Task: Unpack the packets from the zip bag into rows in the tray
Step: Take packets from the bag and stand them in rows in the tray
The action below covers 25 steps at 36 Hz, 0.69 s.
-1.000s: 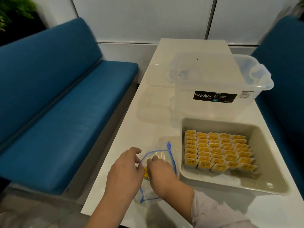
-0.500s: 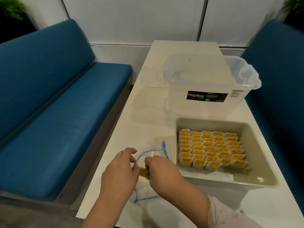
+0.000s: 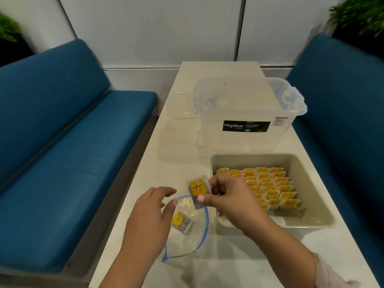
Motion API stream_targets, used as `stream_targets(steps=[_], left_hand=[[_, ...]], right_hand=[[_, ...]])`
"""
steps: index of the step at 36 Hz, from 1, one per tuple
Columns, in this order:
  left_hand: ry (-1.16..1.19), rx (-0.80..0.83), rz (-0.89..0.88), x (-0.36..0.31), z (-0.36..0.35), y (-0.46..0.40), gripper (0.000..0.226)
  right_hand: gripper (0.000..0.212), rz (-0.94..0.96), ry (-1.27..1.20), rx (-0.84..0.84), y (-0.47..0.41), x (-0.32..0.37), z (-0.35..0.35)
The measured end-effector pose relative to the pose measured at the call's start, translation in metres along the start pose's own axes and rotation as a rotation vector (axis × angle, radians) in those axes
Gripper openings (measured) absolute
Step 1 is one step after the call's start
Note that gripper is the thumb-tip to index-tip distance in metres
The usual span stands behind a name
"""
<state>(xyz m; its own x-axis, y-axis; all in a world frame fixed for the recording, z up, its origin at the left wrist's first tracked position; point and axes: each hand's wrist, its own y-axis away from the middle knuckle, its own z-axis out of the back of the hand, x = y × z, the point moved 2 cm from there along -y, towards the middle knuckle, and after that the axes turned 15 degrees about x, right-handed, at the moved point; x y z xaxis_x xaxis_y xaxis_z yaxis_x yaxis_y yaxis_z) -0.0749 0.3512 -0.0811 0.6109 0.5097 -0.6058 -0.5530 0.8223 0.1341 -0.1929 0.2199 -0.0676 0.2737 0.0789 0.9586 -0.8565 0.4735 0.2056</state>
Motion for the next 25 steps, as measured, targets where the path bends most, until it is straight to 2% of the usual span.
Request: stream_targets(steps=[2,5,7,9,13,19,22,25], left_hand=[[0.182,-0.012,-0.054,-0.012,0.003,0.000,0.012],[0.510,0.072,-0.098,-0.029,0.001,0.000,0.025],[0.603,0.111,-0.127,-0.038,-0.002,-0.002,0.019],[0.618,0.103,-0.153,-0.044,-0.005,-0.005,0.009],[0.602,0.107,-0.151,-0.049,-0.014,-0.013,0.011],[0.473,0.124,-0.192,-0.059,-0.026,-0.021,0.015],[0.443,0.131,-0.219,-0.068,-0.032,-0.024,0.022],[0.429,0.151,-0.237,-0.076,-0.039,-0.025,0.022]], right_hand=[[0.019,0.013,-0.129,-0.006,0.002,0.001,0.004],[0.015,0.021,-0.225,-0.005,0.004,0.004,0.009],[0.013,0.030,-0.251,0.004,0.006,0.005,0.012],[0.011,0.040,-0.257,0.001,0.009,0.005,0.015],[0.016,0.037,-0.194,0.007,0.015,0.002,0.025],[0.019,0.044,0.122,-0.095,0.024,0.004,0.051],[0.013,0.061,0.256,-0.118,0.027,0.007,0.064],[0.020,0.028,0.340,-0.149,0.029,0.006,0.075]])
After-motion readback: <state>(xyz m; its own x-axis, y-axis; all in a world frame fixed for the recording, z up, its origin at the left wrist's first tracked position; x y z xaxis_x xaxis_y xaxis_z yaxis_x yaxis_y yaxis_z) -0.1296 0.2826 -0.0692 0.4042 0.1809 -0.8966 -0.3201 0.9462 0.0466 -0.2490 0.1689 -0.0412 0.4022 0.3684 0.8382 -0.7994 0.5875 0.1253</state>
